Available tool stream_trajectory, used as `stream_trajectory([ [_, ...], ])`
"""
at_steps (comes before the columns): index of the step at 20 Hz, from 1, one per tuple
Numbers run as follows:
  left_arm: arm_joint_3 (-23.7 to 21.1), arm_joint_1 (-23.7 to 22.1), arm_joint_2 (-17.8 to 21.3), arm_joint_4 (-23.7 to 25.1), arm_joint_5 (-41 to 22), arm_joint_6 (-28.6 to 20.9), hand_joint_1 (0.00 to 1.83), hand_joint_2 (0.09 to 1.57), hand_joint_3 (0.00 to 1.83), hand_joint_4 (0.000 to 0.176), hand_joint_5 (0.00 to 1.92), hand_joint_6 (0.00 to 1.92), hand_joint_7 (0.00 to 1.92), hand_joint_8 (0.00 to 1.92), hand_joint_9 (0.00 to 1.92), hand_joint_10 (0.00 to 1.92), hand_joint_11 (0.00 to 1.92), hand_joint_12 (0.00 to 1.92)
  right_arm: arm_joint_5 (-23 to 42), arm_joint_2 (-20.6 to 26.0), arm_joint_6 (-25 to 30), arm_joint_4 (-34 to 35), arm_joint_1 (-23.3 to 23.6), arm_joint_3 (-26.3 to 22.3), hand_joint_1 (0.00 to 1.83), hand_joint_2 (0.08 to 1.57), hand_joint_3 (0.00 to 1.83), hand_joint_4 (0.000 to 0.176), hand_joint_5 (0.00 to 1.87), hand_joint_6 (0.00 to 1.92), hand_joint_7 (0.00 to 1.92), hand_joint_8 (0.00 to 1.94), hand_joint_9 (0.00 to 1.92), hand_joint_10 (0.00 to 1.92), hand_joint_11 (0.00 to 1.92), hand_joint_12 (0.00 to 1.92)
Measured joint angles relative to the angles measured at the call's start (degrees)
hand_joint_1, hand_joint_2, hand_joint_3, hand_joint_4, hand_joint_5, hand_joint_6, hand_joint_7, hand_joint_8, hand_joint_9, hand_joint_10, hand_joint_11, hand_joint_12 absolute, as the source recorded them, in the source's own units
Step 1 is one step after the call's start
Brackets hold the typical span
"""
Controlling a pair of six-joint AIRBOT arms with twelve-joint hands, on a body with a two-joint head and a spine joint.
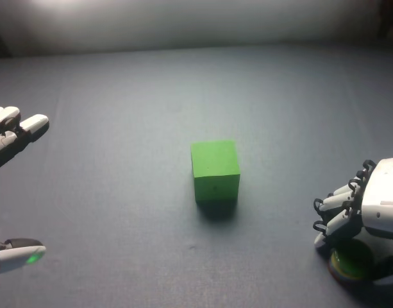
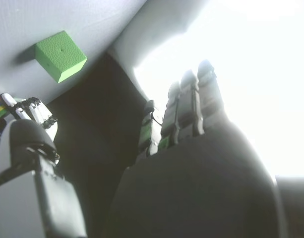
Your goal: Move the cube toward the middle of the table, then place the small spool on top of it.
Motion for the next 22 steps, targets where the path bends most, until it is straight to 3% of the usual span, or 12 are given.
stream_trajectory([
  [5,0.0,0.17,0.0,-0.07,-0.17,-0.26,0.62,0.97,0.0,0.176,0.0,0.0,0.0,0.0,0.0,0.0,0.0,0.0,-0.31,0.0,0.02,0.81,0.0,0.0,1.1,0.94,0.0,0.0,0.87,0.01,0.67,0.81,0.76,1.27,0.86,1.55],
  [6,0.0,0.17,0.0,-0.09,-0.2,-0.26,0.62,0.97,0.0,0.176,0.0,0.0,0.0,0.0,0.0,0.0,0.0,0.0,-0.31,-0.02,0.0,1.14,0.0,0.09,1.11,1.05,0.01,0.0,1.0,0.7,0.8,0.73,0.86,1.17,0.86,1.55],
  [7,0.0,0.17,0.0,-0.09,-0.22,-0.28,0.62,0.97,0.0,0.176,0.0,0.0,0.0,0.0,0.0,0.0,0.0,0.0,-0.31,-0.02,0.0,1.79,0.0,0.24,1.23,1.1,0.0,0.0,0.94,0.83,0.99,1.03,0.94,1.12,0.86,1.57],
  [11,0.0,0.52,-0.11,-0.2,-0.35,-0.5,0.61,0.96,0.0,0.176,0.0,0.0,0.0,0.0,0.0,0.0,0.0,0.0,0.7,-0.02,-1.51,6.49,0.0,1.33,1.28,1.07,0.0,0.0,1.17,0.42,1.04,1.12,1.04,1.04,0.89,1.46],
  [12,0.0,0.52,-0.11,-0.15,-0.44,-0.57,0.59,0.97,0.0,0.176,0.0,0.0,0.0,0.0,0.0,0.0,0.0,0.0,1.53,-0.02,-2.64,8.2,0.22,1.44,1.28,1.06,0.0,0.0,1.2,0.39,1.07,1.07,1.05,0.95,0.88,1.4],
  [13,0.0,0.52,-0.11,-0.13,-0.46,-0.61,0.6,0.96,0.0,0.176,0.0,0.0,0.0,0.0,0.0,0.0,0.0,0.0,1.68,-0.02,-2.73,8.52,0.37,1.44,1.27,1.05,0.01,0.0,1.15,0.53,1.12,0.94,1.07,0.85,0.84,1.36],
  [14,0.0,0.52,-0.11,-0.15,-0.44,-0.63,0.61,0.97,0.0,0.176,0.0,0.0,0.0,0.0,0.0,0.0,0.0,0.0,2.34,-0.02,-3.15,9.46,0.61,1.44,1.26,1.06,0.0,0.0,1.13,0.59,1.1,0.96,1.06,0.8,0.81,1.34],
  [17,0.0,0.52,-0.11,-0.17,-0.46,-0.66,0.64,0.97,0.0,0.173,0.0,0.0,0.0,0.0,0.0,0.0,0.0,0.0,5.2,-0.07,-4.68,12.55,1.22,1.68,1.28,1.04,0.0,0.0,1.27,0.27,1.11,0.98,1.1,0.84,0.86,1.45],
  [19,0.0,0.52,-0.11,-0.26,-0.46,-0.66,0.63,0.97,0.0,0.165,0.0,0.0,0.0,0.0,0.0,0.0,0.0,0.0,6.36,-0.46,-5.09,14.29,1.4,2.14,1.26,1.06,0.0,0.0,1.15,0.55,1.08,0.98,1.03,0.78,0.82,1.41],
  [20,0.0,0.52,-0.35,-0.31,-0.61,-0.66,0.64,0.97,0.0,0.166,0.0,0.0,0.0,0.0,0.0,0.0,0.0,0.0,6.75,-0.57,-5.16,14.45,1.4,2.36,1.26,1.06,0.0,0.0,1.14,0.56,1.08,0.99,1.02,0.77,0.78,1.41],
  [21,0.0,0.52,-0.42,-0.26,-0.5,-0.7,0.66,0.97,0.0,0.165,0.0,0.0,0.0,0.0,0.0,0.0,0.0,0.0,6.73,-0.79,-5.18,14.47,1.4,2.4,1.26,1.05,0.0,0.0,1.16,0.53,1.1,0.95,1.04,0.8,0.8,1.46],
  [22,0.0,0.52,-0.42,-0.2,-0.52,-0.74,0.65,0.96,0.0,0.174,0.0,0.0,0.0,0.0,0.0,0.0,0.0,0.0,6.54,-1.11,-5.18,14.34,1.4,2.58,1.28,1.05,0.0,0.0,1.19,0.41,1.1,1.02,1.05,1.01,0.86,1.59],
])
